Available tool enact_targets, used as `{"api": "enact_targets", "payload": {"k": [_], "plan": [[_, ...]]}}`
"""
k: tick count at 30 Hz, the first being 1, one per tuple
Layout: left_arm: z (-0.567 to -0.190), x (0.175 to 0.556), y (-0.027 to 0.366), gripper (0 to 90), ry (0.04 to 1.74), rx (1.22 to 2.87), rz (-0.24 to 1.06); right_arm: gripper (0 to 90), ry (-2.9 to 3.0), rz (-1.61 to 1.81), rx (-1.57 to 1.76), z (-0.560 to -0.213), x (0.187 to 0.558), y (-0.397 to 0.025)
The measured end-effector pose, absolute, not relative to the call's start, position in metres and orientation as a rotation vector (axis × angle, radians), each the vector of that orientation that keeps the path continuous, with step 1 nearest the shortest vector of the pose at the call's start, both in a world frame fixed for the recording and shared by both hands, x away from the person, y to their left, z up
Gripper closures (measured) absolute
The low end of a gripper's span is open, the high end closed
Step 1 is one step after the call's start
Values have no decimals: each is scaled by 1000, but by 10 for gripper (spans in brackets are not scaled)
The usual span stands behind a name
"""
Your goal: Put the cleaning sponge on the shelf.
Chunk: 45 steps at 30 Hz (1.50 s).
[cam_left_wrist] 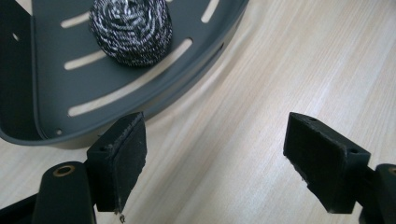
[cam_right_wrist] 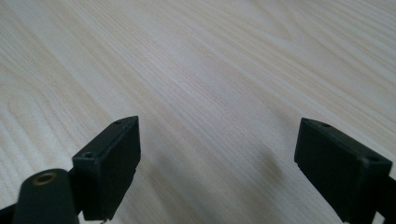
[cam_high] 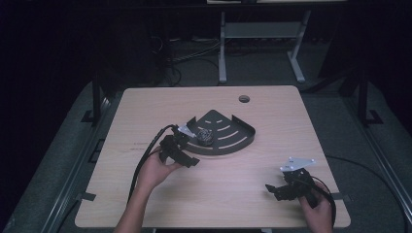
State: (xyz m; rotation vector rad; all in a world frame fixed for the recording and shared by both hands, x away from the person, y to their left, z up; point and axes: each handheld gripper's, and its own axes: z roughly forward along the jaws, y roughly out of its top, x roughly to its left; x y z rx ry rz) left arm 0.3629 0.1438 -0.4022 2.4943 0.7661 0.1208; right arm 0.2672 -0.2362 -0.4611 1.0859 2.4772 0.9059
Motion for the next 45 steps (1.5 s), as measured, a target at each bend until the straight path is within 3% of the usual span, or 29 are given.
{"api": "enact_targets", "payload": {"k": [45], "plan": [[-424, 333, 169, 208, 798, 2480, 113, 140, 2486, 890, 1084, -464, 268, -234]]}}
